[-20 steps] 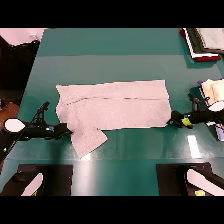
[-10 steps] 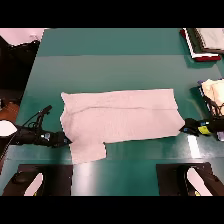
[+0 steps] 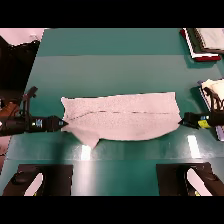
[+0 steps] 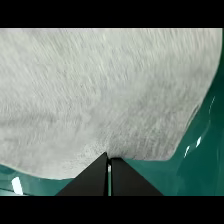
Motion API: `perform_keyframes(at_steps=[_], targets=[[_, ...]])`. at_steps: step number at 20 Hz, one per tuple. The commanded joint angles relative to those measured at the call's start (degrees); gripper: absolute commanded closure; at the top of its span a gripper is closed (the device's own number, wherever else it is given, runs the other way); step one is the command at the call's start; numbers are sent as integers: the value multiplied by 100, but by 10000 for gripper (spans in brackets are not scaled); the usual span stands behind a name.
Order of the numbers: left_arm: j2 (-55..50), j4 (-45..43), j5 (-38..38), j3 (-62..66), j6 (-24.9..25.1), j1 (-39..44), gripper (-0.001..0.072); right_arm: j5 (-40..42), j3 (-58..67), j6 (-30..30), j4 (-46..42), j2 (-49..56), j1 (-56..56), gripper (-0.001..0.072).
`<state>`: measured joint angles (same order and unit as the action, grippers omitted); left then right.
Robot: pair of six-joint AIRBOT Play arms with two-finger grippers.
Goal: Fold the shirts.
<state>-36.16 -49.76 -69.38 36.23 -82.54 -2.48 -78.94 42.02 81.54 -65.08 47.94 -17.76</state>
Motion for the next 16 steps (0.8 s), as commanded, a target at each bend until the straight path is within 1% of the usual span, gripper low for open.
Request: perform_keyframes(at_steps=[1,6,8,12,16], targets=[[-452,-79,758,372,4,0,686,339,728,9,55,682,295,702],[-1526,-61,1849,411,7,0,686,793,1790,7,50,1875,382,702],[-1917,122,2251,439,70,0,685,850,2111,4,52,2343,382,702],[-2544,470,2597,704,354,0,685,874,2514,0,59,3182,385,700],[-2905,481,2957,1012,358,0,685,1014,2771,-7,70,3635,385,699]])
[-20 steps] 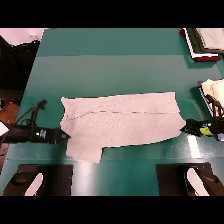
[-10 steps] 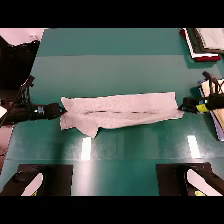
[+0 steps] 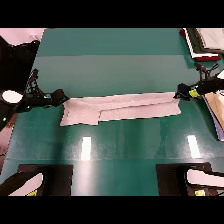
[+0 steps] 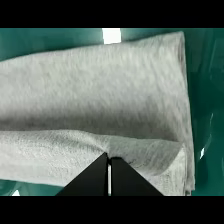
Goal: Fold the shirts.
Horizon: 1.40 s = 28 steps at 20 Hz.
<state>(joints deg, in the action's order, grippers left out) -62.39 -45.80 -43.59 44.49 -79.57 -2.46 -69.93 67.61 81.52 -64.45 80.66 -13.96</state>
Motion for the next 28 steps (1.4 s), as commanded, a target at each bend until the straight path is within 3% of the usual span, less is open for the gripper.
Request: perform_keyframes(at_steps=[1,2,3,4,5,6,8,11,12,13,14,19,25,28], targets=[[-319,105,531,219,52,-2,684,144,271,-7,17,417,4,700],[-330,105,678,236,50,-2,683,155,345,-72,50,468,4,699],[-332,107,763,249,48,-2,621,195,422,-133,55,501,4,694],[-332,122,815,260,31,-2,342,195,520,-216,61,531,4,614],[-330,131,817,267,-15,-2,168,203,621,-216,76,557,2,382],[-330,133,809,264,-13,-2,158,179,734,-221,140,570,0,254],[-326,225,691,264,-7,-2,157,-70,981,-317,197,568,-76,253],[-302,308,153,264,7,-2,160,-822,1178,-680,197,568,-393,254],[-302,317,-105,264,9,-2,243,-1027,1156,-765,199,597,-568,254],[-302,319,-304,264,24,-2,475,-1141,1078,-817,201,632,-745,254],[-302,319,-452,264,83,-2,660,-1202,970,-874,249,682,-920,254],[-302,391,-872,264,203,-2,684,-1373,706,-1384,1244,1329,-1517,258],[-302,433,-1434,264,201,0,685,-1421,704,-1692,1246,1991,-1438,267],[-302,446,-1342,264,197,367,686,-1473,706,-1891,1462,2234,-1316,272]])
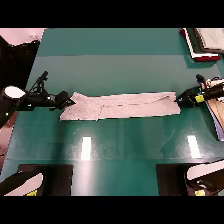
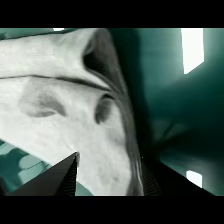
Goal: Fold the shirts.
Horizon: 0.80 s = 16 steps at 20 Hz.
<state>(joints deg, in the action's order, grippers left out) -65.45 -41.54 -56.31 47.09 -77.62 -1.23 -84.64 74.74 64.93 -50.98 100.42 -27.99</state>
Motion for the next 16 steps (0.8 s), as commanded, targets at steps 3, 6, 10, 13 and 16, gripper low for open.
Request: perform_keyframes(at_steps=[3,6,10,13,16], targets=[[2,22,654,7,-208,1091,686,-103,-7,-463,850,490,173,383],[-26,-52,1043,151,-498,1690,687,-111,-9,-835,1163,501,247,648],[-348,-525,1270,883,-815,2173,687,-116,-7,-955,1519,170,258,700],[-1187,-748,1008,1759,-802,2476,687,-203,-7,-951,1803,-361,302,702],[-2286,-780,831,2756,-789,2833,687,-216,-4,-925,2118,-1078,546,703]])
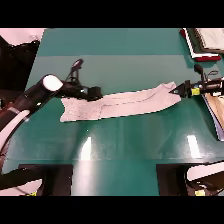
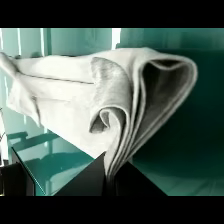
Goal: Fold the shirts.
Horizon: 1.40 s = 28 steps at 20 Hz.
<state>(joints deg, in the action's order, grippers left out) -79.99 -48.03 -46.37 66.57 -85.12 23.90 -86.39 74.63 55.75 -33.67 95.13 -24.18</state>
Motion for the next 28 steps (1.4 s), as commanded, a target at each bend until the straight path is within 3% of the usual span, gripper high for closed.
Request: perform_keyframes(at_steps=[1,6,16,21,28], targets=[[-1193,-138,-243,1110,-39,428,687,-15,9,44,520,-778,313,703],[-2494,-264,-654,2111,-81,730,687,-118,717,575,695,-1482,1309,703],[-2577,-570,-649,2170,-153,721,686,-68,2247,1283,-251,-1370,3163,703],[-2264,-774,-1268,2511,-151,304,687,-15,2570,1285,-240,-1152,3709,703],[-544,-2911,-2312,2721,-195,-905,686,686,3021,1283,-240,-496,4769,703]])
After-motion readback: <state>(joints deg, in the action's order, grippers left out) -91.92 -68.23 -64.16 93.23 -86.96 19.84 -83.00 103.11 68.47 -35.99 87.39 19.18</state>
